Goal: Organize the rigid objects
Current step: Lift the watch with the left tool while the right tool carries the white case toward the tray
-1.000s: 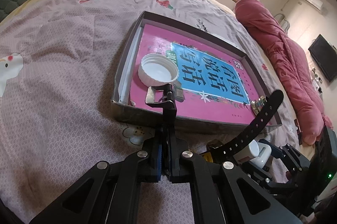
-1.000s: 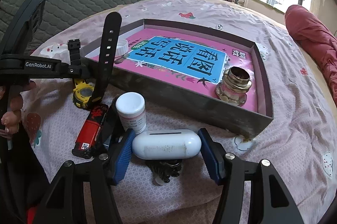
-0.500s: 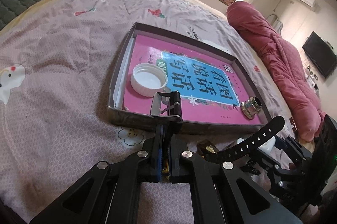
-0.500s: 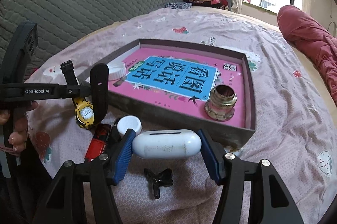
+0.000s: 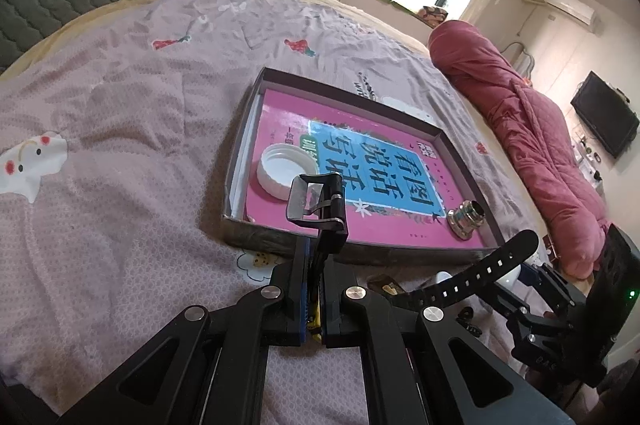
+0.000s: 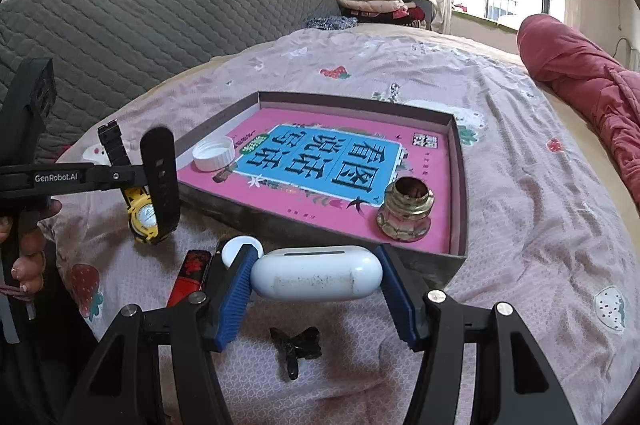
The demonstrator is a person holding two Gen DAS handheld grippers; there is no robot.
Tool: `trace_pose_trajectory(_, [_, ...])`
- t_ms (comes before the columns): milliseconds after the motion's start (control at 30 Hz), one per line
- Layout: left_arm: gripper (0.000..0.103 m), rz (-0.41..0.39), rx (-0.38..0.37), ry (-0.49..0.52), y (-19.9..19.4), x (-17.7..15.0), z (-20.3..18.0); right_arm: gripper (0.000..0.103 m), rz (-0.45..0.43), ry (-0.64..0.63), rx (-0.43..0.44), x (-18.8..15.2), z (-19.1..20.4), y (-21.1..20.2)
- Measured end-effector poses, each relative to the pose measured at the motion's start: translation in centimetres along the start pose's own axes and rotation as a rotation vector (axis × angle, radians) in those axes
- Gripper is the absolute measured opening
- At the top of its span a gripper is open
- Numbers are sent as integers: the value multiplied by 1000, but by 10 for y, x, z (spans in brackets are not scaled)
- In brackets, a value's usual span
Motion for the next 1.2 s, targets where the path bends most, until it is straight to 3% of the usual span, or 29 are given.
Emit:
trace_pose_trajectory(433, [3,-61,-3,32,-21,8,-14,60,-72,23,-22,11,-5,-17])
trace_pose_trajectory(1200, [3,-138,-30,17,-27,36,-29,61,-103,81,-65,18,-24,-20])
Point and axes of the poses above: each gripper's, at about its wrist camera, not at the fingertips, and y roughly the way its jaws point, z to its left, x to its top, the point moved 5 cm from there along y, roughly the way its jaws point, and after that the axes turned 6 degrees about -x, right-handed, at the moved point
